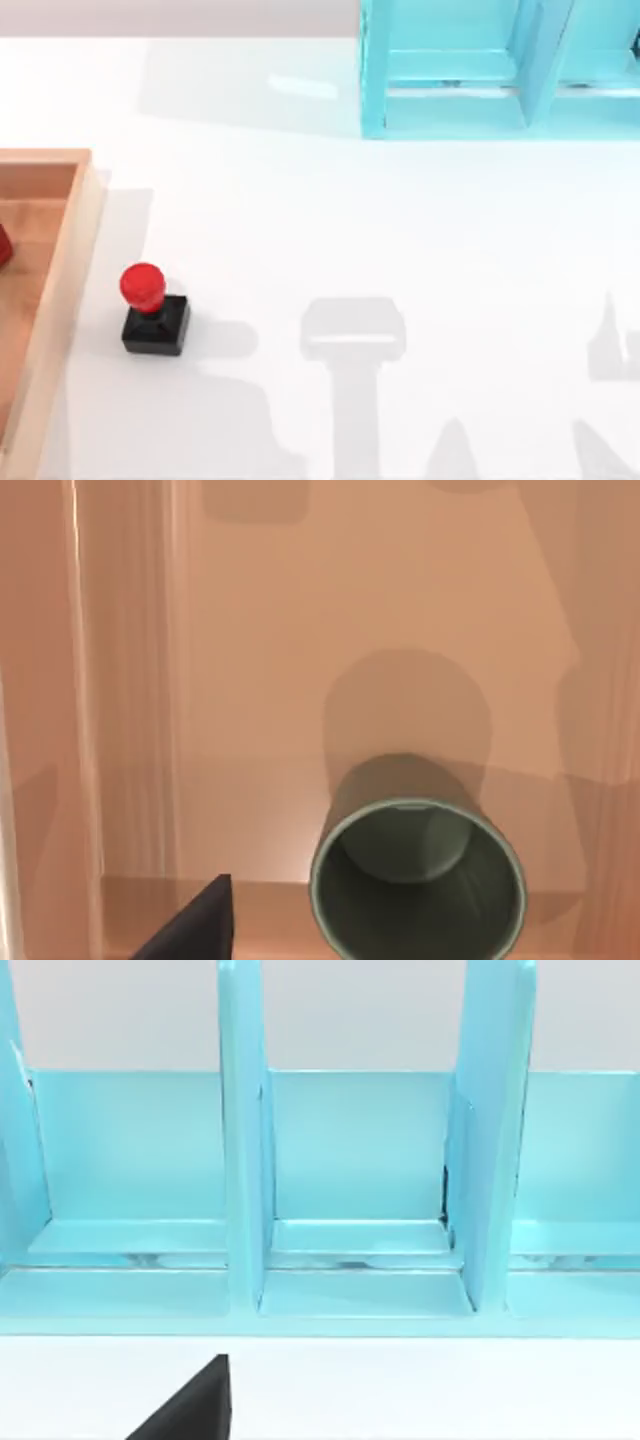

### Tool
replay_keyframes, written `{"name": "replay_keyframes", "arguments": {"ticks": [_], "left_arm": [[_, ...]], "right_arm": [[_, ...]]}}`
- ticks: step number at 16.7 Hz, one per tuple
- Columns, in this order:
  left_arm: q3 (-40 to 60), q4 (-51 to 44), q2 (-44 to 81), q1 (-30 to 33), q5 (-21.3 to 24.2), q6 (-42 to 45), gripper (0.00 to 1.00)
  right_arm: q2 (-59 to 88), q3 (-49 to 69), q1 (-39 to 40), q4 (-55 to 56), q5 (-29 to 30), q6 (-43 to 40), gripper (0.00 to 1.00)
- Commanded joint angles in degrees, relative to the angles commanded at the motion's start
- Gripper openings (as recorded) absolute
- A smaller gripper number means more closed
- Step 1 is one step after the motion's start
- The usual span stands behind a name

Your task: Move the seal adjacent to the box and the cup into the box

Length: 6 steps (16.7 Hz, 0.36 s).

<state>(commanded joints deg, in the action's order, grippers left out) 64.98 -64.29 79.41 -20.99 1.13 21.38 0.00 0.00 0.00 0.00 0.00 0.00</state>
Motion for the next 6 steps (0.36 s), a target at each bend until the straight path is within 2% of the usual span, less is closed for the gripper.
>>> {"name": "replay_keyframes", "arguments": {"ticks": [3, 6], "left_arm": [[1.07, -7.61, -1.4, 0.07, 1.69, 0.25, 1.0], [0.39, -10.47, -1.82, 0.55, 2.87, 0.33, 1.0]], "right_arm": [[0.0, 0.0, 0.0, 0.0, 0.0, 0.0, 1.0], [0.0, 0.0, 0.0, 0.0, 0.0, 0.0, 1.0]]}}
